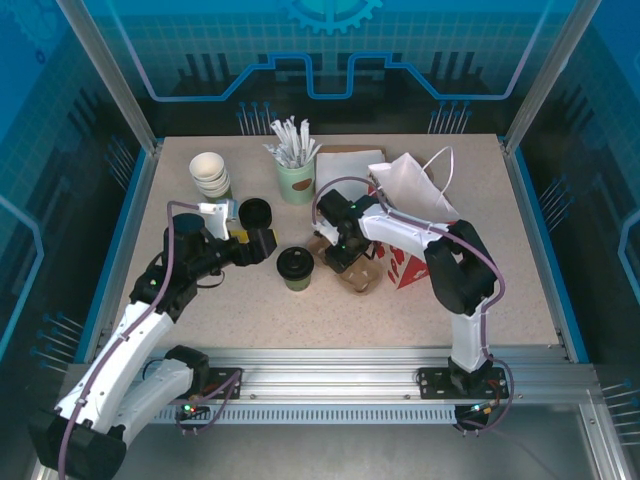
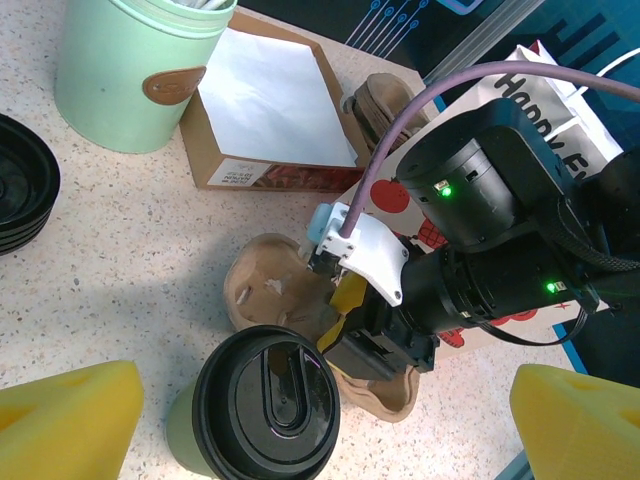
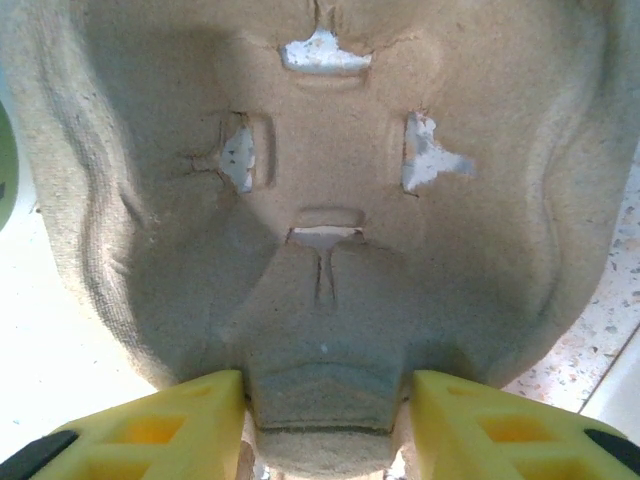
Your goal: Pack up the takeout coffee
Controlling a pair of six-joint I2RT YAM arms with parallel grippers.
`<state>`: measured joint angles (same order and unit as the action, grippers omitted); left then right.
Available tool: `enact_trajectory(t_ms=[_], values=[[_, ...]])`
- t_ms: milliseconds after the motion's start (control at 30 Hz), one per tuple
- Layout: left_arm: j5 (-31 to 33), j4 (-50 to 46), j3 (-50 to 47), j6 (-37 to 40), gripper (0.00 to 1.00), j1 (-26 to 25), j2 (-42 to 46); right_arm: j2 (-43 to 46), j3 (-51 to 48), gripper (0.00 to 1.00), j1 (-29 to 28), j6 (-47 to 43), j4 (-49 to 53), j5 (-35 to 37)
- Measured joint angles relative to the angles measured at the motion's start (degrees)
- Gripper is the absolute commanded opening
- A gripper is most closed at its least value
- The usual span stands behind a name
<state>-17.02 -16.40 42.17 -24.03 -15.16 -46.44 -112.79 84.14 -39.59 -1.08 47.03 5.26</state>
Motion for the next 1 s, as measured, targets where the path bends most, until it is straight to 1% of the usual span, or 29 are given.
enact_trajectory(t_ms=[567, 800, 1000], values=[[0.0, 0.5, -0.3, 0.0, 0.96, 0.0, 0.0, 0.4, 0.5, 0.31, 0.6, -0.4, 0.0, -0.4], [0.0, 1.7, -0.3, -0.5, 0.95, 0.0, 0.0, 6.4, 0.8, 0.27, 0.6, 0.7, 0.0, -1.1], [0.0, 2.1, -0.3, -1.6, 0.95, 0.0, 0.0, 9.9, 4.4, 0.25, -0.2, 2.5, -0.6, -2.5]])
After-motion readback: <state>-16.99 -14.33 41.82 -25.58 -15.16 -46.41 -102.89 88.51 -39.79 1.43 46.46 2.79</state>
